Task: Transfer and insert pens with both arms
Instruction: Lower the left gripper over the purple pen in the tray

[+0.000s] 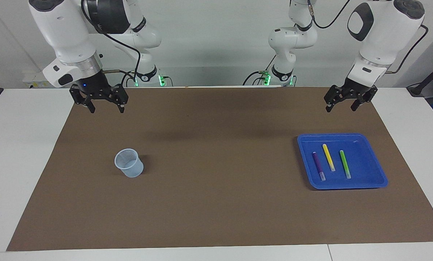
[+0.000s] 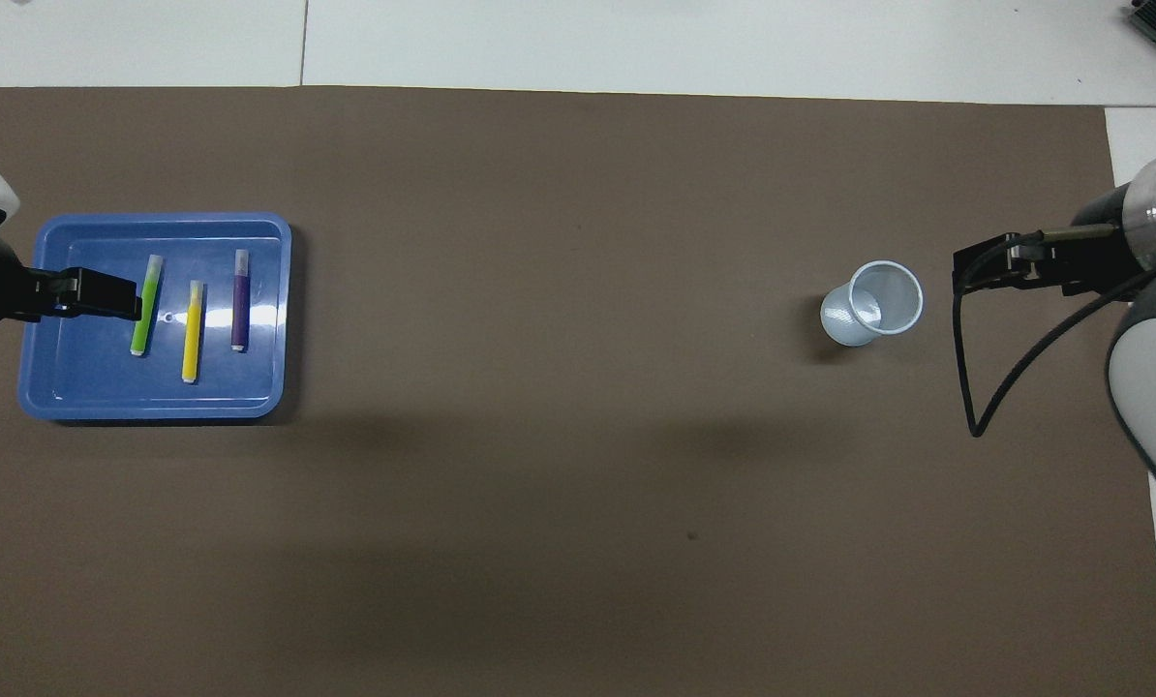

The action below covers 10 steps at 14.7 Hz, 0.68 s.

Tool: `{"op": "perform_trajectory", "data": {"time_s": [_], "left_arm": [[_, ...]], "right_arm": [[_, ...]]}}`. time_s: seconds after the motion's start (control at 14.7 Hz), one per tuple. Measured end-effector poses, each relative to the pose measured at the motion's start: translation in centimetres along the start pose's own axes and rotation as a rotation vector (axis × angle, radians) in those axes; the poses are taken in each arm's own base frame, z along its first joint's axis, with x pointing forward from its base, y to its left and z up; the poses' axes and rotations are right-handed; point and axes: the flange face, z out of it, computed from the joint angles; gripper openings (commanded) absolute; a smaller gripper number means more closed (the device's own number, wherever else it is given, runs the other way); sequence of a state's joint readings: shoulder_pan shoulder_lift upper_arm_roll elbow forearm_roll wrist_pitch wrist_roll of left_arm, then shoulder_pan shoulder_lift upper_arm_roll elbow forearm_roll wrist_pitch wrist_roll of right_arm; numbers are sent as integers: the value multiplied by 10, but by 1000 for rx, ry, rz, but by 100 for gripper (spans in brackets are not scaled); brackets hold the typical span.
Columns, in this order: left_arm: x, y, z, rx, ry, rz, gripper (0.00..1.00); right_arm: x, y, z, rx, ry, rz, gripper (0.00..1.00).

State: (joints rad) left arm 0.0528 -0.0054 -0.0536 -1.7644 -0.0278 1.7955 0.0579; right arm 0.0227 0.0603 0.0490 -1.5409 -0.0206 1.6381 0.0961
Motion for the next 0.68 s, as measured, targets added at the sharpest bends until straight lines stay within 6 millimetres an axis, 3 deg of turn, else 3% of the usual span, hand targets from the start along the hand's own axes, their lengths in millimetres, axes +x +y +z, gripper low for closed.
{"op": "perform_trajectory", "data": {"time_s": [0.27, 0.48, 0.68], "left_arm": [[16, -24, 30, -3, 3, 19, 98], [34, -26, 55, -2, 39, 23, 97], [52, -28, 95, -3, 59, 22, 97]], "right_arm": [[0, -1, 0, 0, 1, -2, 100], [0, -3, 0, 1, 1, -6, 100], [0, -3, -1, 1, 1, -6, 100]]}}
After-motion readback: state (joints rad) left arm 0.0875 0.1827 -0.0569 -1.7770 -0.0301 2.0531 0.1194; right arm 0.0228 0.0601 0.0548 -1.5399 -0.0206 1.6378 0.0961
